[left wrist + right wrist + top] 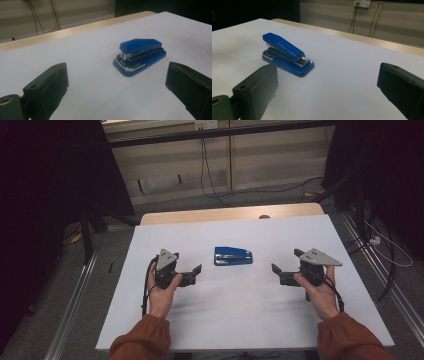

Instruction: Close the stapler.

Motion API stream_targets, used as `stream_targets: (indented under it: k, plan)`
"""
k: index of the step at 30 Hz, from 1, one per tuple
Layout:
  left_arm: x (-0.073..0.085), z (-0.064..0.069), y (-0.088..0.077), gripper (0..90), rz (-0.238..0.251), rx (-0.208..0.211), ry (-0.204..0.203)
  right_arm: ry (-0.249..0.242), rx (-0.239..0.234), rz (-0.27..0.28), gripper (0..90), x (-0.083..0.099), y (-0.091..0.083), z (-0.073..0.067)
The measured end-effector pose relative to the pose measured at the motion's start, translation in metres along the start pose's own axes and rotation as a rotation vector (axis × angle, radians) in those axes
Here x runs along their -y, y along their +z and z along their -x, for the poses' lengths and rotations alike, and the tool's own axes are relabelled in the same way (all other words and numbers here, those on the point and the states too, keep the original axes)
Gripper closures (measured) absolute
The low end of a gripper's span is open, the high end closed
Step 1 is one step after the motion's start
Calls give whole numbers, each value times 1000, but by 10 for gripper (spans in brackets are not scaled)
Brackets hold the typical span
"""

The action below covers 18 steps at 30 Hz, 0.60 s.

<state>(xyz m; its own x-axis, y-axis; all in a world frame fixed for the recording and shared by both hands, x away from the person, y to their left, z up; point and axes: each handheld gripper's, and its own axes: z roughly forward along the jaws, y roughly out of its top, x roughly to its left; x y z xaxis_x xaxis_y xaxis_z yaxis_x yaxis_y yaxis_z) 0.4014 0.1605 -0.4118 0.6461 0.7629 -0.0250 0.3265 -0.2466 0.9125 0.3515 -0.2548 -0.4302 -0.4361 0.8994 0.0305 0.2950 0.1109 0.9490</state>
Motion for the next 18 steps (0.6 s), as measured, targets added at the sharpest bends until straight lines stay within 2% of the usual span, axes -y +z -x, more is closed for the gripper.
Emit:
stream_targets:
  k: [4,8,12,15,18]
  plan:
    - [6,1,-9,47,6,-7,-1,10,17,4,15,3,-4,0]
    - [10,2,-18,47,15,-1,-31,26,30,9,5,4,-8,1]
    - [13,2,-27,44,32,-20,-41,31,36,10,4,5,-14,0]
    - [15,3,-33,43,45,-17,-34,37,35,15,5,7,-19,0]
    - [15,6,-41,43,66,-17,-26,17,40,16,5,8,-24,-2]
